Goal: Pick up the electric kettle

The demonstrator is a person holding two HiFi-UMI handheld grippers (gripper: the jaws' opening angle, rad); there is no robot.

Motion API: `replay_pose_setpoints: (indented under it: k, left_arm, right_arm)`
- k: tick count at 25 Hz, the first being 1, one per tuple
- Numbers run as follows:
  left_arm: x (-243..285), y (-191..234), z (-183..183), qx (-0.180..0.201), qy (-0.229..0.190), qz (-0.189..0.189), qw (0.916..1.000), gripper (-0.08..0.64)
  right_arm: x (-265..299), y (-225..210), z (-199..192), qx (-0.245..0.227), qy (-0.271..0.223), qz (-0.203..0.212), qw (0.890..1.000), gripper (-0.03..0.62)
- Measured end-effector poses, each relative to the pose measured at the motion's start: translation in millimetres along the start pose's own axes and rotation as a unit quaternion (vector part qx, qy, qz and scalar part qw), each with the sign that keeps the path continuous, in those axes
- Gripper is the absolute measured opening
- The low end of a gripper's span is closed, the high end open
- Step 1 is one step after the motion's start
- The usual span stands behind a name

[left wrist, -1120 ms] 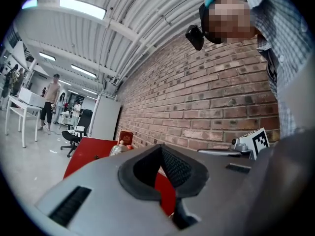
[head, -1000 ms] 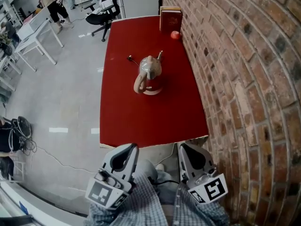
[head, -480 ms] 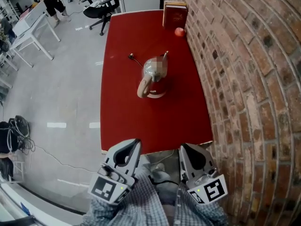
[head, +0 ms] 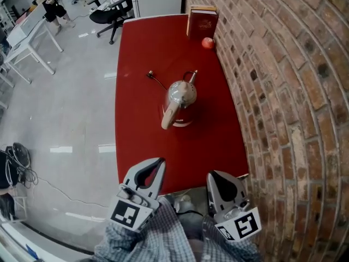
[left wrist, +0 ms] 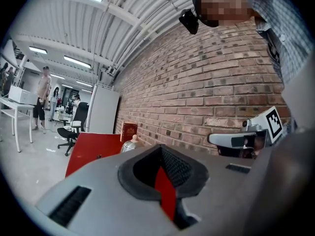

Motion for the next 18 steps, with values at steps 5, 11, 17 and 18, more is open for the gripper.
replay_pose_setpoints:
  k: [5, 11, 17, 18]
  left_arm:
    - [20, 21, -11, -0.011, 0.005, -0.015, 0.9998, 0.009]
    - [45, 48, -39, 0.016, 0.054, -0.018, 0.9983, 0.075]
    - [83, 70, -70, 0.026, 0.075, -0.017, 0.9967, 0.153]
    - [88, 75, -77, 0.025, 0.080, -0.012, 0.9964, 0.161]
  right_arm:
    - [13, -8, -3, 0.003, 0.009, -0.025, 1.000, 0.008]
    - [28, -12, -18, 0.011, 0.040, -0.034, 0.999, 0.008]
    - [33, -18, -24, 0.013, 0.059, -0.050, 0.997, 0.008]
    - [33, -19, -26, 0.014, 0.061, -0.054, 0.997, 0.008]
Point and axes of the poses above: the fingertips, and each gripper's own axes: x forward along the fingers, y to its left, z out of its top, the point moved 4 cm from there along -x, backward along the fingers, and after that the axes turned 1 degree about -x, right-handed, at the moved point
